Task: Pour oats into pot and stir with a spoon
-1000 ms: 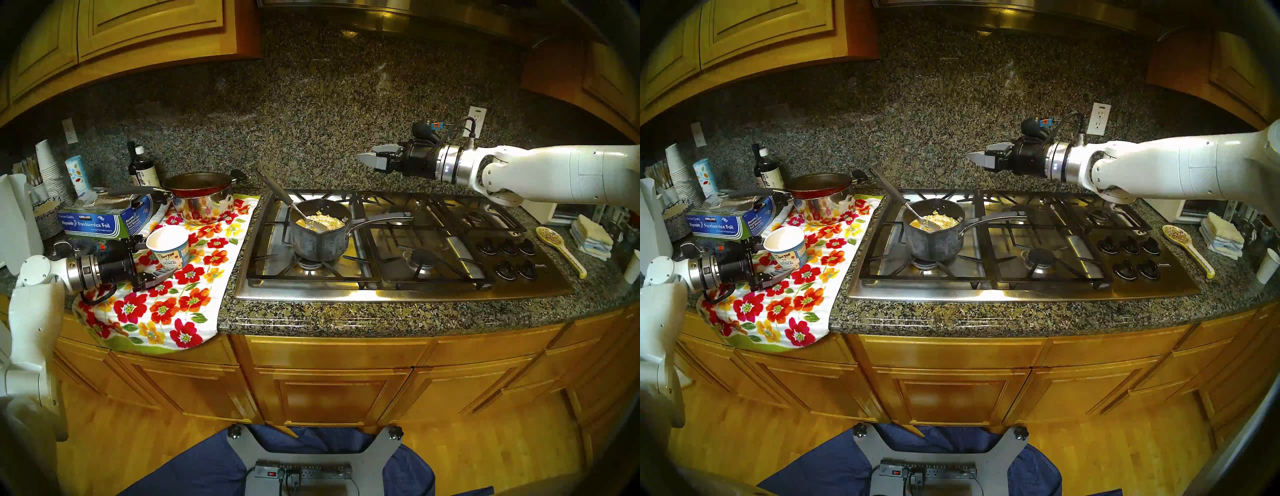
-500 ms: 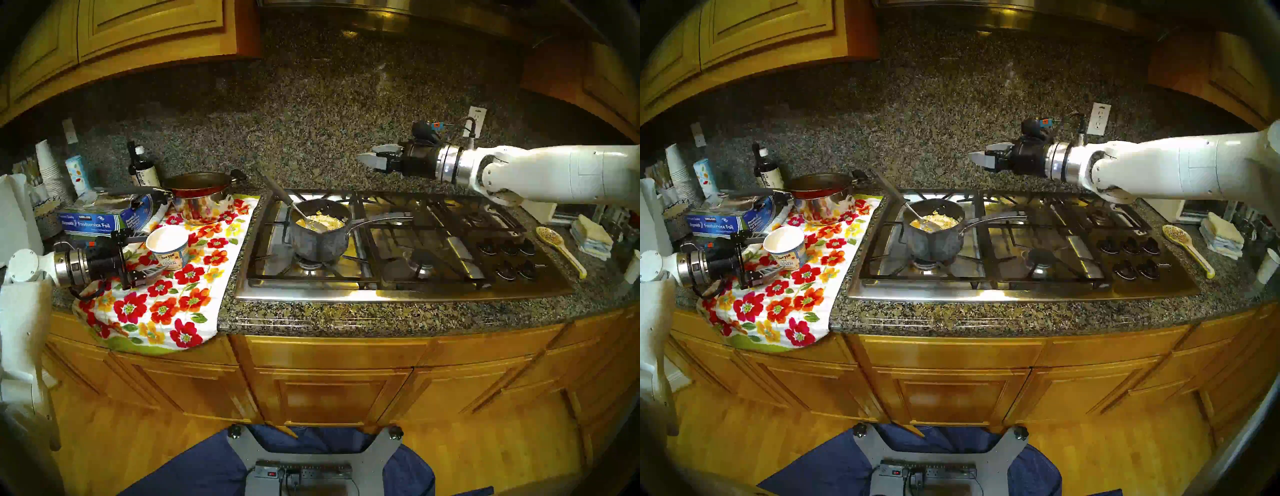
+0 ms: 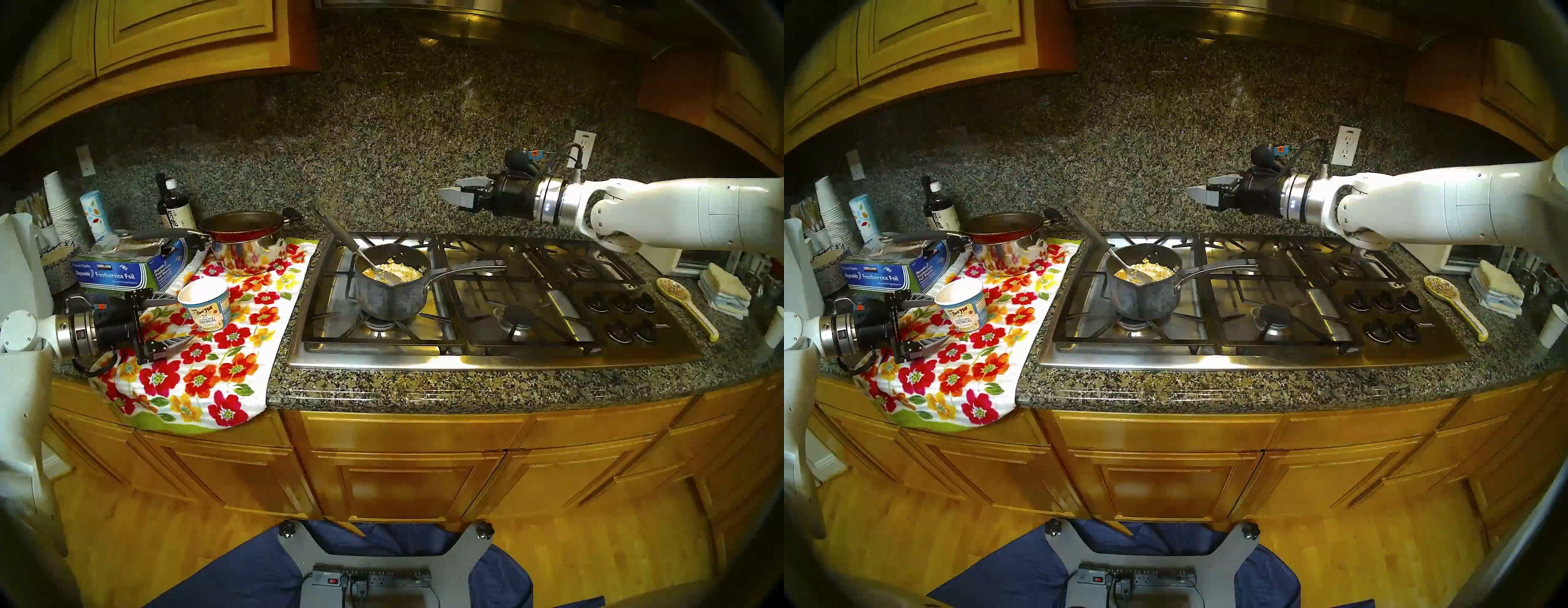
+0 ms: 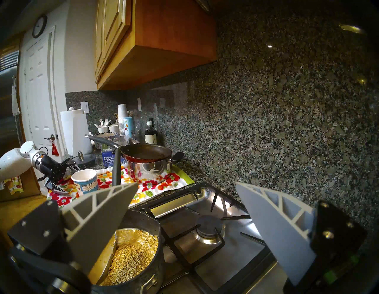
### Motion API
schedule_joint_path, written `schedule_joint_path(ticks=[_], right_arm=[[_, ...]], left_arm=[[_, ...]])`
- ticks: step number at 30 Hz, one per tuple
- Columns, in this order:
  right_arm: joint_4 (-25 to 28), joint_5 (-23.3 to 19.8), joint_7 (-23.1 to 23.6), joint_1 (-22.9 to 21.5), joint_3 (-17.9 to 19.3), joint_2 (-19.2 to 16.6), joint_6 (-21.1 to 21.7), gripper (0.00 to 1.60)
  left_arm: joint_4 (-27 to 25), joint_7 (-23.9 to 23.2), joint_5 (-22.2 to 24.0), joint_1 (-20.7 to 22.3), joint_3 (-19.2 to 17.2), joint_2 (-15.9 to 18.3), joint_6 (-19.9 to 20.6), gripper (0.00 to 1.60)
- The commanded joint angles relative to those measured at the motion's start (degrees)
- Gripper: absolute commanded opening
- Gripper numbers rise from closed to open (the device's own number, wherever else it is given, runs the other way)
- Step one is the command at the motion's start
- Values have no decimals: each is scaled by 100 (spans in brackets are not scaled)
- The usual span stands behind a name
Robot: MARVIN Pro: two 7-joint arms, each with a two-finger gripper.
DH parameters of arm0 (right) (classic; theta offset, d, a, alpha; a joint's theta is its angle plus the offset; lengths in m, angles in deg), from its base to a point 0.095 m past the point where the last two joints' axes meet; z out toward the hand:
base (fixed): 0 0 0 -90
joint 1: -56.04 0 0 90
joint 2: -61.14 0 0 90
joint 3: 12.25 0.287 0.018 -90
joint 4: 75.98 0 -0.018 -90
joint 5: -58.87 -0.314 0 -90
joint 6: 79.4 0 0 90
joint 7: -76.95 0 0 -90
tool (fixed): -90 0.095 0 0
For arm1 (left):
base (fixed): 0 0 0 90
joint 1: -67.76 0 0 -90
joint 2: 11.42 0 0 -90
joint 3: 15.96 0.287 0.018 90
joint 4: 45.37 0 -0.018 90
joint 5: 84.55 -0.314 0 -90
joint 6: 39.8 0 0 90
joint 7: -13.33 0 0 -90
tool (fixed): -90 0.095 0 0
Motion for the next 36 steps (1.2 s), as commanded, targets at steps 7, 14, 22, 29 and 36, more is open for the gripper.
schedule_joint_path(ticks=[7, 14, 22, 29, 36], right_arm=[[-55, -21, 15, -234, 124, -10, -38, 160], [-55, -21, 15, -235, 124, -10, -37, 160], [-60, 9, 54, -262, 111, -14, -22, 160], [-111, 329, 234, -520, -149, 135, 318, 160], [-28, 764, 387, -724, -266, 384, 515, 160]], left_arm=[[-3, -13, 82, -190, -340, 338, -148, 160], [-161, -13, 257, -515, -543, 358, -88, 160], [-263, -13, 445, -690, -669, 360, 81, 160], [-298, -13, 461, -734, -692, 362, 123, 160], [-312, -13, 455, -749, -694, 362, 143, 160]])
